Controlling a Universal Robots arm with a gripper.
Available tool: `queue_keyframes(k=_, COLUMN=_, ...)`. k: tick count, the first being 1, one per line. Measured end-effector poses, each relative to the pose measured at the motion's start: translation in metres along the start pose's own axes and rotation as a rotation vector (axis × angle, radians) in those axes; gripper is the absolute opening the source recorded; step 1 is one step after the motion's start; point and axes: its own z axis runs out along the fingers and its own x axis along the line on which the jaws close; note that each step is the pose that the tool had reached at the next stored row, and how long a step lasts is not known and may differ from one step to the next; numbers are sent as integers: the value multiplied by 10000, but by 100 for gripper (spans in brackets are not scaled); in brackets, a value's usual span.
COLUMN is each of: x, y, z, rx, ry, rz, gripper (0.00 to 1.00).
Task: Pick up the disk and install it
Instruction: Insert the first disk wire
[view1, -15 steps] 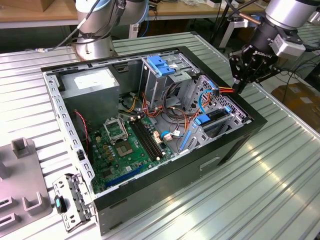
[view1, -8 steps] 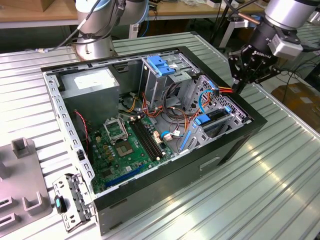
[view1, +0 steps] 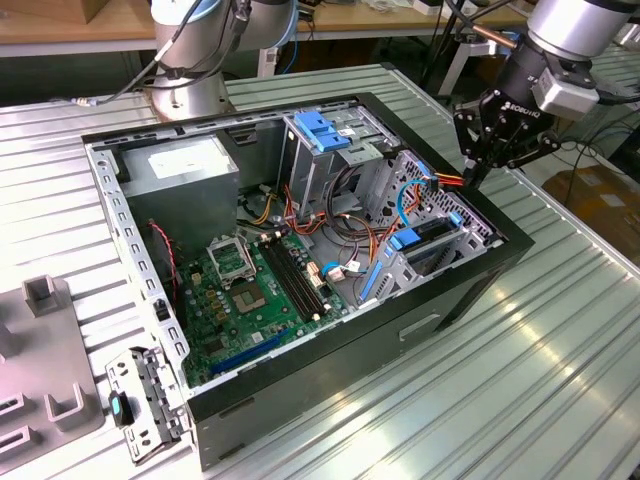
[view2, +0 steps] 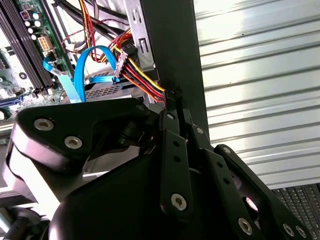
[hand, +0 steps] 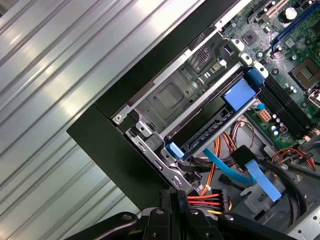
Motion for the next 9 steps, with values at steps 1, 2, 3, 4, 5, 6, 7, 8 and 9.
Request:
queue_keyframes(k=1, x=0, y=0, z=0, rx=0, ry=0, rz=0, gripper=16)
queue_keyframes(k=2, x=0, y=0, z=0, rx=0, ry=0, rz=1, gripper=16)
queue_keyframes(k=3, x=0, y=0, z=0, rx=0, ry=0, rz=8, gripper=16)
queue_keyframes(k=4, x=-1, y=1, z=0, rx=1, ry=0, rz=35, gripper=16)
queue_keyframes(k=5, x=-5, y=4, z=1, rx=1, ry=0, rz=110, gripper=16)
queue_keyframes(k=6, x=-9, y=8, z=0, rx=1, ry=1, rz=155, gripper=16)
queue_keyframes(k=7, x=-20, y=18, z=-1, rx=0, ry=3, rz=208, gripper=16)
queue_keyframes(k=8, x=-30, y=28, z=0, rx=2, ry=3, rz=256, gripper=16)
queue_keyframes(k=9, x=-36, y=34, z=0, rx=1, ry=4, rz=285, gripper=16)
